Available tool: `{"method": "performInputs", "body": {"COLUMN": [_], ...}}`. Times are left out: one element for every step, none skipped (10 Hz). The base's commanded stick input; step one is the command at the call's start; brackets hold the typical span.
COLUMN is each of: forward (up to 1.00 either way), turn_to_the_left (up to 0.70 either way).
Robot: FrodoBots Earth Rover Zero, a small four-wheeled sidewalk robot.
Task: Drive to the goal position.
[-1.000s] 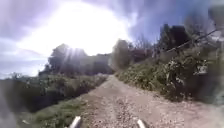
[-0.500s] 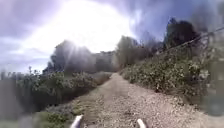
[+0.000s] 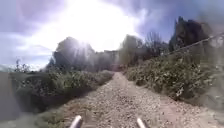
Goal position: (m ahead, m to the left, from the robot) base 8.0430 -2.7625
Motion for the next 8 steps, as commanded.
{"method": "performInputs", "body": {"forward": [1.00, 1.00, 1.00, 1.00, 1.00, 1.00, 1.00, 1.00], "turn_to_the_left": [0.00, -0.04, -0.26, 0.00, 0.00, 0.00, 0.00, -0.39]}}
